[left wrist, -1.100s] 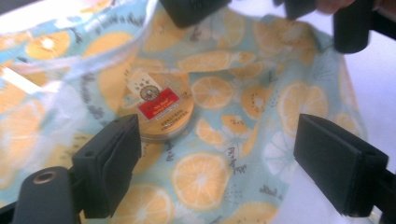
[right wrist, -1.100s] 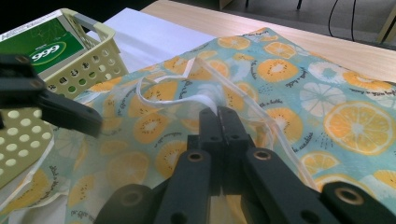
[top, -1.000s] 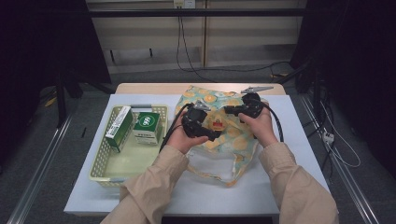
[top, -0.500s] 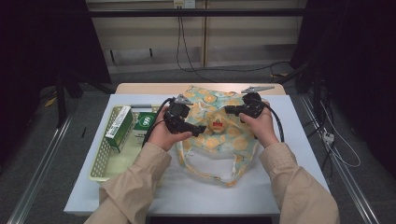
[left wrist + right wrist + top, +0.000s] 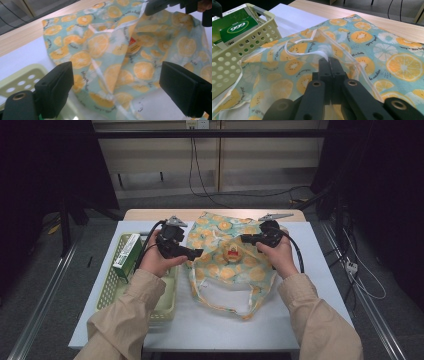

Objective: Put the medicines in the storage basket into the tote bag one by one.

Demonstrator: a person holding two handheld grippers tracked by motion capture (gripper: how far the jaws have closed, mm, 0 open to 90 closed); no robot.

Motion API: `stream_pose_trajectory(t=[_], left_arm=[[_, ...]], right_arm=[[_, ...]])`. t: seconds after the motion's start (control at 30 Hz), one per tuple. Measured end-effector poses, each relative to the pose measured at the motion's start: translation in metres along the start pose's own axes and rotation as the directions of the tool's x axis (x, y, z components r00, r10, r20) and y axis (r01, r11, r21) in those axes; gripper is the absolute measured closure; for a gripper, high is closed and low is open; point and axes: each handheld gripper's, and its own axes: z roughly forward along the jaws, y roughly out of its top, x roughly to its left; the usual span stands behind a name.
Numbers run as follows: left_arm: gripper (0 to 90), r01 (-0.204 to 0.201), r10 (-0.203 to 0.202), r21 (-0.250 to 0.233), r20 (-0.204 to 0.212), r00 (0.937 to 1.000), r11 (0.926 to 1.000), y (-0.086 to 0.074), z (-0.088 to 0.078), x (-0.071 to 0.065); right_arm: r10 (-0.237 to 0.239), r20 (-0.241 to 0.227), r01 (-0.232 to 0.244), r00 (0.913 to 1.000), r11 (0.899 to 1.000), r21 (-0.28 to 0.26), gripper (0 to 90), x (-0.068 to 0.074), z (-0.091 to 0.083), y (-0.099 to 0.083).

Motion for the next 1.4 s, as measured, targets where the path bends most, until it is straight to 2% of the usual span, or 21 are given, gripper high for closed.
stream_pose_trajectory(t=[0.13, 0.27, 0.5, 0.77, 0.83, 0.93, 0.97, 1.0, 1.07, 1.2, 1.4], left_arm=[[12.5, 0.004, -0.004, 0.007, -0.019, 0.9998, 1.0, -0.005, -0.007, 0.007], [12.5, 0.008, -0.008, 0.013, -0.038, 0.9992, 0.9999, -0.01, -0.012, 0.015], [12.3, 0.036, -0.035, 0.016, -0.082, 0.996, 0.9992, -0.02, -0.02, 0.032], [11.3, 0.089, -0.084, 0.029, -0.136, 0.9871, 0.9956, -0.037, -0.022, 0.056], [10.9, 0.088, -0.081, 0.037, -0.167, 0.9827, 0.9955, -0.042, -0.022, 0.06], [10.3, 0.103, -0.096, 0.027, -0.187, 0.9777, 0.9943, -0.047, -0.022, 0.066], [9.6, 0.114, -0.106, 0.032, -0.192, 0.9756, 0.9929, -0.049, -0.021, 0.068], [9.3, 0.113, -0.101, 0.054, -0.199, 0.9747, 0.9921, -0.05, -0.02, 0.069], [8.0, 0.117, -0.101, 0.065, -0.208, 0.9728, 0.991, -0.052, -0.018, 0.07], [8.3, 0.139, -0.122, 0.062, -0.215, 0.9689, 0.9884, -0.056, -0.013, 0.072], [7.0, 0.136, -0.115, 0.079, -0.225, 0.9674, 0.9875, -0.058, -0.006, 0.071]], right_arm=[[0.0, -0.009, 0.0, 1.0, 1.0, -0.008, 90.0, -0.003, -0.001, 0.0], [0.009, 0.002, -0.009, 1.0, 1.0, -0.003, 90.0, -0.009, -0.003, -0.001], [0.011, 0.0, -0.011, 0.9999, 1.0, -0.013, 90.0, -0.011, -0.004, 0.001], [0.008, -0.012, -0.009, 0.9999, 1.0, -0.006, 90.0, -0.008, 0.001, 0.0], [0.009, -0.013, -0.009, 0.9999, 1.0, -0.007, 90.0, -0.008, 0.001, 0.0], [0.012, -0.012, -0.012, 0.9999, 1.0, -0.008, 90.0, -0.008, 0.0, -0.001], [0.012, -0.014, -0.013, 0.9998, 1.0, -0.007, 90.0, -0.008, 0.0, -0.001], [0.011, -0.013, -0.011, 0.9999, 1.0, -0.006, 90.0, -0.008, 0.0, -0.001], [0.009, -0.013, -0.01, 0.9999, 1.0, -0.008, 90.0, -0.007, 0.0, -0.001], [0.008, -0.014, -0.008, 0.9999, 1.0, -0.011, 90.0, -0.006, 0.001, 0.0], [0.009, -0.016, -0.009, 0.9998, 1.0, -0.003, 90.0, -0.006, 0.002, -0.001]])
